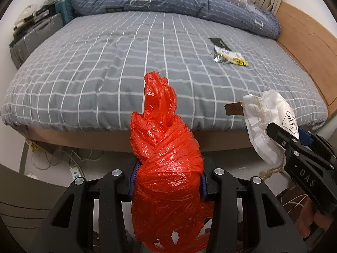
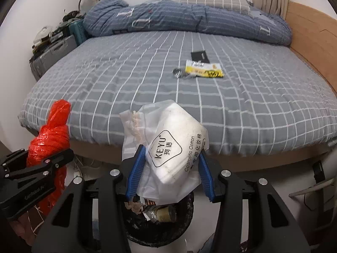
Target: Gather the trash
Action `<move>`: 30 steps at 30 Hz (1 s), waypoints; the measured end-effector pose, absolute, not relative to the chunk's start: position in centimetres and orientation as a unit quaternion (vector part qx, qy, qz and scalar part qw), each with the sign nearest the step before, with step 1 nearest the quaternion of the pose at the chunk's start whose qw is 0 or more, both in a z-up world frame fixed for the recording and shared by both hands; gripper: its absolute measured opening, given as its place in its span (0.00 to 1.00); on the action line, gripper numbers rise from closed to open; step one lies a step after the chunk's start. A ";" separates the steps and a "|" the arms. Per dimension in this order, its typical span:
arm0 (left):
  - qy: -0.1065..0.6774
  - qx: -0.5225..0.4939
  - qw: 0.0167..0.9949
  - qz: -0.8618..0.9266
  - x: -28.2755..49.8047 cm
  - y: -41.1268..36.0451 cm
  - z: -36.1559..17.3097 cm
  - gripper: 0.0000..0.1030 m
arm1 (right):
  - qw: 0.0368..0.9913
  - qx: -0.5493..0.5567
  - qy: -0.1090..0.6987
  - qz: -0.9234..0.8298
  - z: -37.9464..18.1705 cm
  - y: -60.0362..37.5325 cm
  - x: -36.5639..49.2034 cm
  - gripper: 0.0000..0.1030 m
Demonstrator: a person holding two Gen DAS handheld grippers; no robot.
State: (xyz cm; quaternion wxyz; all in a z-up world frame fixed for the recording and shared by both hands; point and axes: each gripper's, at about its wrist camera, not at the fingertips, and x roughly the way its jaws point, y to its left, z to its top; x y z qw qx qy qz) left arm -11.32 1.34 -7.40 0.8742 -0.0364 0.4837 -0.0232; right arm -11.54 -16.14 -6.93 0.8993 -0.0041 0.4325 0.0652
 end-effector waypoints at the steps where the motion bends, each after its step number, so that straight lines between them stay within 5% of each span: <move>1: 0.487 -0.037 0.872 -0.023 -11.4 1.5 -7.9 0.41 | 0.897 -0.004 0.437 0.066 -7.4 -15.9 -11.7 0.45; 18: 0.536 -0.048 0.843 -0.007 -12.5 4.5 -15.6 0.41 | 0.859 -0.030 0.503 0.095 -15.8 -11.9 -12.6 0.46; 30: 0.552 -0.050 0.833 0.011 -12.0 6.0 -18.1 0.41 | 0.845 -0.047 0.523 0.103 -19.0 -10.2 -11.6 0.68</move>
